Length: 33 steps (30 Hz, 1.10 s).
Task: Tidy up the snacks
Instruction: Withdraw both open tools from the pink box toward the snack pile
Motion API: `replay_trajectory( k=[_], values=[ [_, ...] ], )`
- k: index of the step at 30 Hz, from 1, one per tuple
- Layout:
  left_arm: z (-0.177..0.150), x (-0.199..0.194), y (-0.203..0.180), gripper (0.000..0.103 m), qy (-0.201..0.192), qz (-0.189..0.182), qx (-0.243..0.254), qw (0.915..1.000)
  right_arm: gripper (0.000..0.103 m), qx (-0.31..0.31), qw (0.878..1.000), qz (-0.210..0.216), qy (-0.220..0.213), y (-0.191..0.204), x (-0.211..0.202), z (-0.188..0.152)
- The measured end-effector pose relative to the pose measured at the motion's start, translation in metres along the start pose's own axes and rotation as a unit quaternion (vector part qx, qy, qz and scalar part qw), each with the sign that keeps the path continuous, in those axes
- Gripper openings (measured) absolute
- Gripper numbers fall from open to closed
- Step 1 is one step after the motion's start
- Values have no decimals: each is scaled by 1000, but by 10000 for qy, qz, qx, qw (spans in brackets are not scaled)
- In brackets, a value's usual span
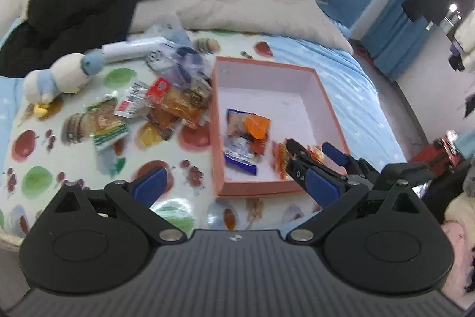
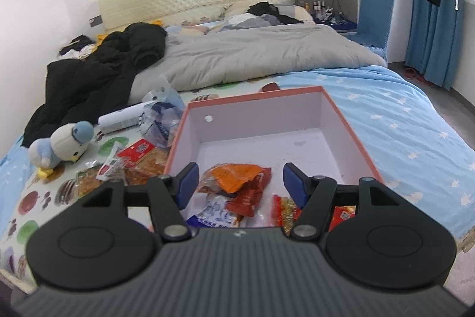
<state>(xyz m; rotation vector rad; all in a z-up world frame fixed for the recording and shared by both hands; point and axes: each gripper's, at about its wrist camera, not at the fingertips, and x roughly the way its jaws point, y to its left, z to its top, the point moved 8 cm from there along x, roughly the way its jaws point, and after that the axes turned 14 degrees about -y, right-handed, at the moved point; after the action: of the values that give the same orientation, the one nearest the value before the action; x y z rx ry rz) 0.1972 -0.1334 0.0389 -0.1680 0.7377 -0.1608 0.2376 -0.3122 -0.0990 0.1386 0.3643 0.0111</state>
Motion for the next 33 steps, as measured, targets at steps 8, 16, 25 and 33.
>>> replay_trajectory(
  k=[8,16,25,33],
  values=[
    [-8,-10,20,101,-265,46,-135,9995,65,-72,9993,352,47,39,-7,-11],
    [-18,-5,70,101,-682,393,-251,9966,65,-255,9970,734,-53,74,-29,-27],
    [-56,12,136,101,-764,773,-581,9924,65,-182,9952,953,-109,101,-69,-47],
    [-103,65,210,101,-807,891,-756,9899,65,-621,9927,1032,-58,119,-66,-76]
  ],
)
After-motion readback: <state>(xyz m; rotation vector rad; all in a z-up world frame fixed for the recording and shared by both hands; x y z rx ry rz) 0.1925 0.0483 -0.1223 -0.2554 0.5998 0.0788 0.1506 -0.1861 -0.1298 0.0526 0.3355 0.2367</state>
